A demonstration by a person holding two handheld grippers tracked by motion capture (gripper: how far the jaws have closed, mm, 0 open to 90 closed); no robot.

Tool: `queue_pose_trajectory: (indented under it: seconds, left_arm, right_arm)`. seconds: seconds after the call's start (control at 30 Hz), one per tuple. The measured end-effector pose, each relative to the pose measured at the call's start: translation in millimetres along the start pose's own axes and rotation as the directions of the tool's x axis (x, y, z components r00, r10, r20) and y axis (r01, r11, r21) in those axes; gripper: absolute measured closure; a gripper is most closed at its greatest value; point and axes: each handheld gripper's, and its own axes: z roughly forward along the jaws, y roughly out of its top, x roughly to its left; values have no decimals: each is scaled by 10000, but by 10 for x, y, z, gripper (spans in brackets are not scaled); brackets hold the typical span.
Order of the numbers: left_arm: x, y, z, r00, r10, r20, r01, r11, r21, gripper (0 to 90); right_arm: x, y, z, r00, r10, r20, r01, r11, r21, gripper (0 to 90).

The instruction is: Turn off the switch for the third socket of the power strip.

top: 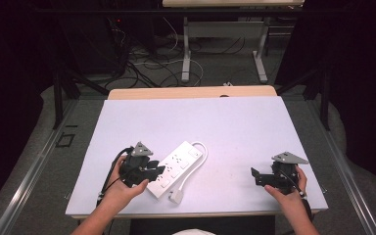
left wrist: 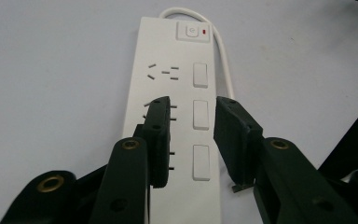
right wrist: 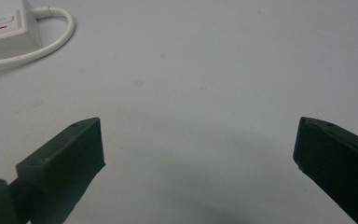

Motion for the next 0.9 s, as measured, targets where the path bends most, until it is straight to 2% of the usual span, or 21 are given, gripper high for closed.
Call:
queue_pose_trajectory:
  seconds: [0.07, 0.2, 0.23, 0.27, 0.43, 0.5, 0.6, 0.63, 0.67, 0.73, 0.8, 0.87, 0.9]
  left_arm:
    - [-7, -5, 10, 9999, -89, 114, 89, 10000, 20, 660]
    - [-20, -15, 43, 9997, -14, 227, 9, 9997, 228, 666]
    - [-32, -21, 58, 9994, -160, 312, 152, 9996, 253, 667]
    - [-28, -20, 59, 9992, -49, 385, 34, 9992, 390, 672]
    - [-53, -37, 106, 9993, -3, 361, -17, 9985, 554, 704]
    - [-52, -42, 118, 9989, -20, 472, -16, 9971, 764, 711]
    - [-61, -65, 164, 9986, -231, 473, 192, 9964, 821, 738]
    - [-54, -71, 178, 9990, -186, 395, 153, 9964, 836, 753]
    - [-43, -75, 188, 9990, -164, 414, 124, 9953, 956, 753]
    - [-37, -89, 217, 9982, -382, 460, 331, 9936, 1078, 778]
    - [-16, -98, 238, 9985, -331, 442, 272, 9916, 1263, 792]
    - [-6, -107, 257, 9967, -554, 591, 461, 9878, 1491, 801]
    - [4, -112, 269, 9971, -502, 574, 411, 9878, 1502, 801]
  right_arm:
    - [-1, -1, 1, 10000, 12, -2, -12, 10000, -4, 13]
    - [2, -2, 7, 10000, 11, 45, -11, 10000, -52, 13]
    - [2, -2, 3, 10000, 5, 48, -5, 10000, -14, 13]
    - [3, -2, 4, 10000, 8, 44, -8, 10000, -11, 13]
    - [6, -2, 6, 10000, 7, 24, -7, 10000, -51, 13]
    - [3, -2, 4, 10000, 2, 31, -2, 10000, -15, 13]
    - [5, -3, 7, 10000, 18, 16, -18, 10000, 6, 13]
    - [5, -1, 6, 10000, -27, 17, 27, 10000, -20, 13]
    - [5, -1, 6, 10000, -27, 17, 27, 10000, -20, 13]
    - [3, -3, 8, 10000, -19, 14, 19, 10000, -5, 13]
    - [5, -3, 7, 10000, 20, 13, -20, 10000, 4, 13]
    - [4, -3, 6, 10000, 18, 12, -18, 10000, -2, 13]
    - [4, -3, 6, 10000, 18, 12, -18, 10000, -2, 13]
